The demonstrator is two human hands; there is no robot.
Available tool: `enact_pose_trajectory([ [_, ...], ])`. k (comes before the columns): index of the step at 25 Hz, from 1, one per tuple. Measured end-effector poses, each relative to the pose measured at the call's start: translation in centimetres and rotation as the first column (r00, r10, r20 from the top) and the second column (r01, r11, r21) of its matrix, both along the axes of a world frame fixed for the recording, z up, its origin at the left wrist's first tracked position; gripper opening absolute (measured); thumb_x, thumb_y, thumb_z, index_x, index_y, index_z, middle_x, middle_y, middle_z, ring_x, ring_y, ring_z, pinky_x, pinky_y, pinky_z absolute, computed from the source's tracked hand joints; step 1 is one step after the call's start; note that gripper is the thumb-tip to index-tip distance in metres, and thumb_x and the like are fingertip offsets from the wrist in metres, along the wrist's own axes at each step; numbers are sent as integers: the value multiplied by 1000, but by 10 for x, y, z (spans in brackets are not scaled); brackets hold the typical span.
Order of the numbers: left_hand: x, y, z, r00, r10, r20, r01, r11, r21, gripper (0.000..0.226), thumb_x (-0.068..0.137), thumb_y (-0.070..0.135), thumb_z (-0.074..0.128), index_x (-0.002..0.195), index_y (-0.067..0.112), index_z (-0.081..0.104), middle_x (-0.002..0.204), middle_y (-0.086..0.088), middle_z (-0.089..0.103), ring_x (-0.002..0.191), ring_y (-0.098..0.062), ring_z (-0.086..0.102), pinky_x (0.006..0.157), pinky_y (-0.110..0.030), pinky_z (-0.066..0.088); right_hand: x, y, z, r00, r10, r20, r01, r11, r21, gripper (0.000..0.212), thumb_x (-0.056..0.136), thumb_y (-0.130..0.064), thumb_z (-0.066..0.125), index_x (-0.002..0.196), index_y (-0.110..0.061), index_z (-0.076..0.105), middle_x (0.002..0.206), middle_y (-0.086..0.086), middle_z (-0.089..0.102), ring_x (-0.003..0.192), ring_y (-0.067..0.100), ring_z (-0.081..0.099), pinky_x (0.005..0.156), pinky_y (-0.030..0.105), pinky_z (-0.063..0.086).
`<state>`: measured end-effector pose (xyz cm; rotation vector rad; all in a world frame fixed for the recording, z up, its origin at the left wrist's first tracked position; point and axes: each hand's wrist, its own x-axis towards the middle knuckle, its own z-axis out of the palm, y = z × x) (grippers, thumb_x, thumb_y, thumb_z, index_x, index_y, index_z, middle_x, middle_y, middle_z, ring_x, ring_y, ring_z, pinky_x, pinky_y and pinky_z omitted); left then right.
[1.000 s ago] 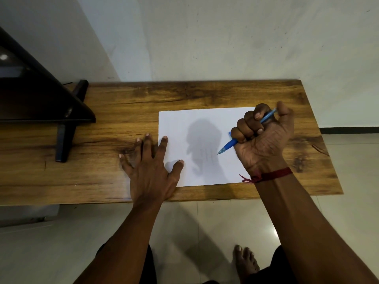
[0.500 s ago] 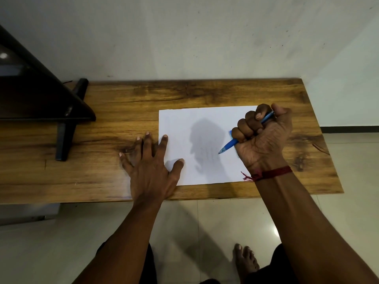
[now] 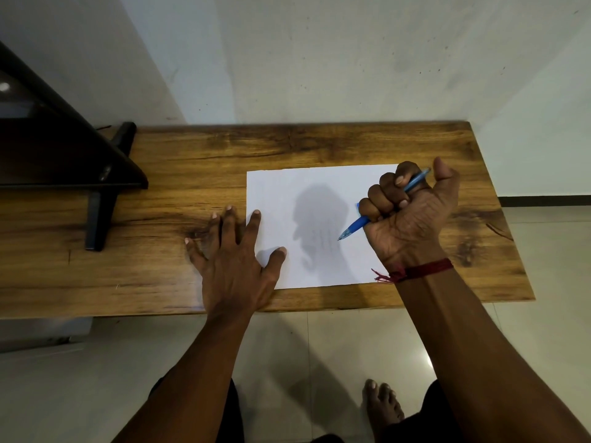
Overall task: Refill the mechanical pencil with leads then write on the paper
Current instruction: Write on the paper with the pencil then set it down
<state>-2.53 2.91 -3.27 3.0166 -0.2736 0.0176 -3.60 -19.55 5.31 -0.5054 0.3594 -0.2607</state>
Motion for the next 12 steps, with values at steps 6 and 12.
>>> enact_pose_trajectory([
  [6,0,0,1,1000,1,-1,-1,1000,1,79,81,72,25,149,32,27,158,-10,25,147,-32,17,110,-70,12,1,-1,1,999,-27,-44,26,999,-19,51,90,-49,34,54,-13,41,40,-4,22,37,9,14,41,18,17],
  [12,0,0,-1,1000,4,1,-4,1000,-19,78,81,72,28,148,33,28,158,-10,25,147,-31,16,111,-70,9,-1,-3,2,1000,1,-11,-1,1000,3,58,90,-56,29,55,-12,42,41,-3,22,38,9,14,43,20,15],
])
